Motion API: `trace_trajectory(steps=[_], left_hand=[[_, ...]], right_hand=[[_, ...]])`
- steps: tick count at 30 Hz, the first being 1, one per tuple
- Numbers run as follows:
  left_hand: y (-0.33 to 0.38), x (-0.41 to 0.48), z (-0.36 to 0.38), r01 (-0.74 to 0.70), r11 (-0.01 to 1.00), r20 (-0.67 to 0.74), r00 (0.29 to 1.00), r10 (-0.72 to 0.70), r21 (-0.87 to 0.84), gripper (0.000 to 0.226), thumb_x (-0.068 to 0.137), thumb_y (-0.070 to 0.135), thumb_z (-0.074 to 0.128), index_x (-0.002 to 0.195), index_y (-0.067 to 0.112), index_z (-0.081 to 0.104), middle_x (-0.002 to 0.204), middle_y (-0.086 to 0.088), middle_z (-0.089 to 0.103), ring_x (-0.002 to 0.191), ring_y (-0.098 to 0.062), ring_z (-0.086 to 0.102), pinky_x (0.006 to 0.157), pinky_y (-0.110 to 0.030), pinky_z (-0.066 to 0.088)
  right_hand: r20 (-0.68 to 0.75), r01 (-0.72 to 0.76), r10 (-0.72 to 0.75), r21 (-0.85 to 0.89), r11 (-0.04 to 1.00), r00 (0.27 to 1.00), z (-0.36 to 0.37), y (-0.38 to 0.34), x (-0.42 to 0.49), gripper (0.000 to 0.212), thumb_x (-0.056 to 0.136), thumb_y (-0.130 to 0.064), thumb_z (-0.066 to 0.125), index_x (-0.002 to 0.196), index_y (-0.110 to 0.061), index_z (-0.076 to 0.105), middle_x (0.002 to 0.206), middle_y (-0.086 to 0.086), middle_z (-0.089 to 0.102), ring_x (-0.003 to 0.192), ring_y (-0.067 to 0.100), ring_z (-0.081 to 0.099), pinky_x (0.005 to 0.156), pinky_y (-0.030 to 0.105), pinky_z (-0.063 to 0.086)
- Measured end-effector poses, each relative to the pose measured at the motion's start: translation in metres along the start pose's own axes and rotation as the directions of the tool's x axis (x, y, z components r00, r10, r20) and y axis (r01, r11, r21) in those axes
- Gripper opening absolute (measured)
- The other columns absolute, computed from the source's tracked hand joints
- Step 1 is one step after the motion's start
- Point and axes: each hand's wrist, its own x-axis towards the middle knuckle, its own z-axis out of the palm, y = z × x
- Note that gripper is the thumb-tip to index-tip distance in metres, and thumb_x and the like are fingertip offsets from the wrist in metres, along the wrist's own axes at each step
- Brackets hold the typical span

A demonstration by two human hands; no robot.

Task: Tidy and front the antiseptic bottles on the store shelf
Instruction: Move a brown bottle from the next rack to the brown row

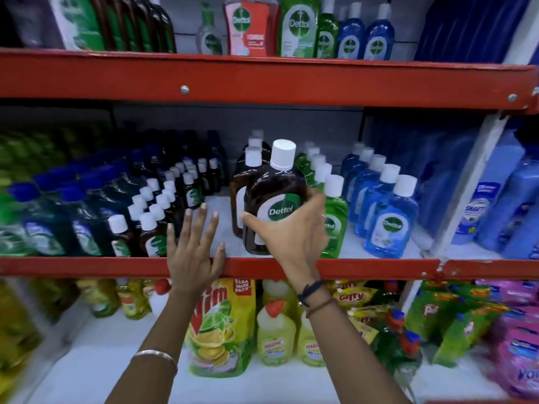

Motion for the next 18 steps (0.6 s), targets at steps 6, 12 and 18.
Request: trace_trajectory(steps=[6,12,18], left_hand=[[0.0,0.002,0.001,-0.015,0.997,-0.043,0.999,0.012,-0.077,0.062,0.099,0.047,0.03,0.154,0.022,0.022,0.156,-0.006,0.036,0.147,-0.024,0.029,0.115,-0.049,0.029],[-0.001,0.001,0.001,-0.03,0.996,-0.024,0.999,0.028,-0.089,0.061,0.1,0.048,0.028,0.155,0.023,0.02,0.158,-0.004,0.031,0.148,-0.024,0.026,0.117,-0.045,0.025],[0.004,0.003,-0.009,-0.001,0.99,0.045,0.999,0.007,-0.138,0.058,0.099,0.045,0.03,0.153,0.023,0.026,0.156,-0.005,0.035,0.146,-0.026,0.03,0.112,-0.048,0.035]], right_hand=[[0.018,-0.049,0.05,-0.094,0.994,0.999,0.044,0.004,-0.008,0.108,0.032,-0.081,0.07,0.109,-0.017,0.032,0.103,0.004,0.06,0.092,0.028,0.064,0.058,0.028,0.038],[0.047,-0.075,0.084,-0.17,0.983,0.995,0.061,0.004,-0.009,0.112,0.032,-0.084,0.068,0.111,-0.013,0.036,0.105,0.005,0.058,0.092,0.027,0.062,0.059,0.028,0.036],[0.127,-0.002,0.017,-0.124,0.992,0.992,0.052,0.011,-0.012,0.107,0.048,-0.089,0.059,0.118,-0.01,0.038,0.113,0.007,0.057,0.097,0.025,0.061,0.062,0.026,0.04]])
